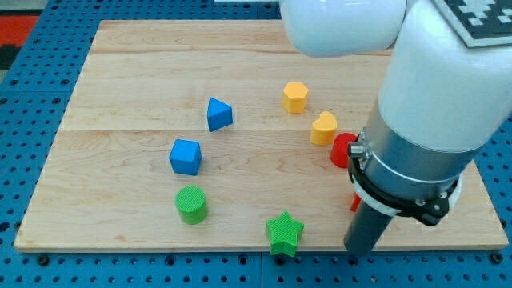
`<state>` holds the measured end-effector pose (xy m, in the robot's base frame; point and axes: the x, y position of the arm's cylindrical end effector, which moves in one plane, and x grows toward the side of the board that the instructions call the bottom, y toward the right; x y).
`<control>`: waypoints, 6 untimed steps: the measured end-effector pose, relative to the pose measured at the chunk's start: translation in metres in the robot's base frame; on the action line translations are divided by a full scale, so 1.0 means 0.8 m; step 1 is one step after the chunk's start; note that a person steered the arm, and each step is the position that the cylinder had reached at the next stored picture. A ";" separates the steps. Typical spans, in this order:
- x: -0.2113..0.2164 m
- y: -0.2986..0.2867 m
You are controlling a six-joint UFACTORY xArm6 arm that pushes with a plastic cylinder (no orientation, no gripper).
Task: Slide green star into green circle
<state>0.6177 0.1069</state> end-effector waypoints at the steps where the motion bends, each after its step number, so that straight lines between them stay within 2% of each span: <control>1: 0.001 -0.090; 3: 0.000 -0.117; 4: 0.001 -0.172; 6: 0.001 -0.212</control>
